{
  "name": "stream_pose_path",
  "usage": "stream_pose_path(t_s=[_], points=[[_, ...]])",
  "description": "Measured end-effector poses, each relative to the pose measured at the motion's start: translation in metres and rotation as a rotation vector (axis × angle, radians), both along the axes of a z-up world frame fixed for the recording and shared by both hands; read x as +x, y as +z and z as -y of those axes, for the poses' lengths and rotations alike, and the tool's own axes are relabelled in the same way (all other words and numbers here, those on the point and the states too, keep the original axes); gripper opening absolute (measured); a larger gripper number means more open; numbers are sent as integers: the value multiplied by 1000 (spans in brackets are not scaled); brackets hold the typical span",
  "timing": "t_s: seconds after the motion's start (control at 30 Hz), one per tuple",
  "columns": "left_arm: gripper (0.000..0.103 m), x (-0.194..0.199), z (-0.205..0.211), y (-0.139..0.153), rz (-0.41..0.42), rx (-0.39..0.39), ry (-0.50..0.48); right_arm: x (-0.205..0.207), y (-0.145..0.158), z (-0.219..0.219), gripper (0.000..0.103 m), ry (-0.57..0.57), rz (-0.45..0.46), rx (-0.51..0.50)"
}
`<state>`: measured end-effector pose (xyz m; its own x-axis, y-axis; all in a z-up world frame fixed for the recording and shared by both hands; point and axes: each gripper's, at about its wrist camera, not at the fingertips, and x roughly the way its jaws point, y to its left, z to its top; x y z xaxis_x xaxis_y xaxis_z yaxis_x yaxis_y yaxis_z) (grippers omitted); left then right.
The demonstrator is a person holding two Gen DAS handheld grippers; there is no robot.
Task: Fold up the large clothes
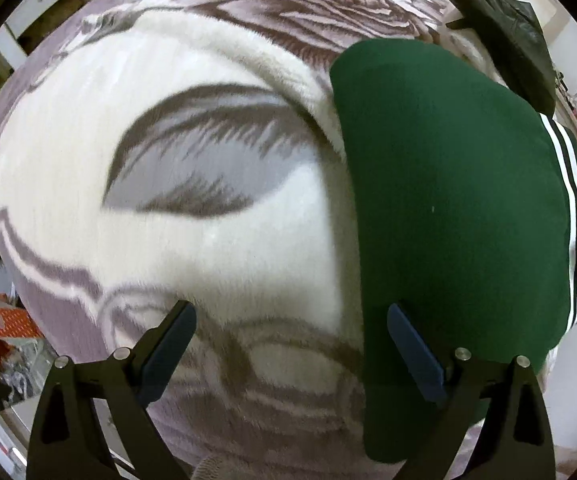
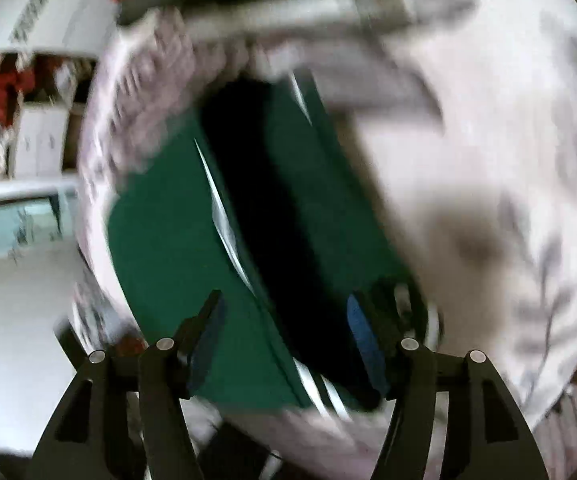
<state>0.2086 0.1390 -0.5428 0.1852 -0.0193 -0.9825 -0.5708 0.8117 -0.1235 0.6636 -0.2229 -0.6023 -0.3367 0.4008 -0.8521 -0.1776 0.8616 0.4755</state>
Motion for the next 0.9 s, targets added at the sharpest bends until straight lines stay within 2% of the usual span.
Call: stream_pose_path(t_s=[0.07,0.13,0.17,0.23,0.3,0.33,0.37,0.4,0.47,0.5,0.57,0.6,0.63,0.7,0.8,0.9], points=[[98,-4,4,-1,-3,-18,11,-26,-23,5,63,17,-52,9],[98,-7,9,-2,-10,-29,10,-42,-37,8,2,-37,-47,44],[98,-8,13,-2,-16,-27,2,-46,-37,10,2,-87,-31,35],[98,-8,16,0,-17,-20,-14,-48,-16,14,2,-144,62,-27],[98,-7,20,3,-23,-2,-41,-44,3,25,2,-239,105,-54],[98,-6,22,4,-20,1,-49,-41,7,29,2,-262,154,-86],[98,-4,23,6,-16,2,-52,-39,-2,26,2,-226,183,-139],[98,-3,23,7,-15,-1,-49,-38,-13,26,2,-212,166,-159],[98,0,22,12,8,-19,-30,-37,-48,22,2,-201,65,-153],[98,1,22,15,19,-26,-20,-33,-51,20,2,-167,54,-143],[98,0,19,18,43,-49,1,-25,-44,20,13,-161,0,-75],[98,0,19,18,56,-61,10,-23,-39,21,29,-159,-5,-62],[98,0,19,17,67,-75,18,-20,-26,23,54,-151,38,-53],[98,1,17,13,86,-112,38,-15,-10,23,82,-123,123,-35],[98,7,16,6,135,-175,73,3,-12,4,87,-33,173,51],[98,19,16,-5,205,-245,96,20,-42,-21,90,96,184,67]])
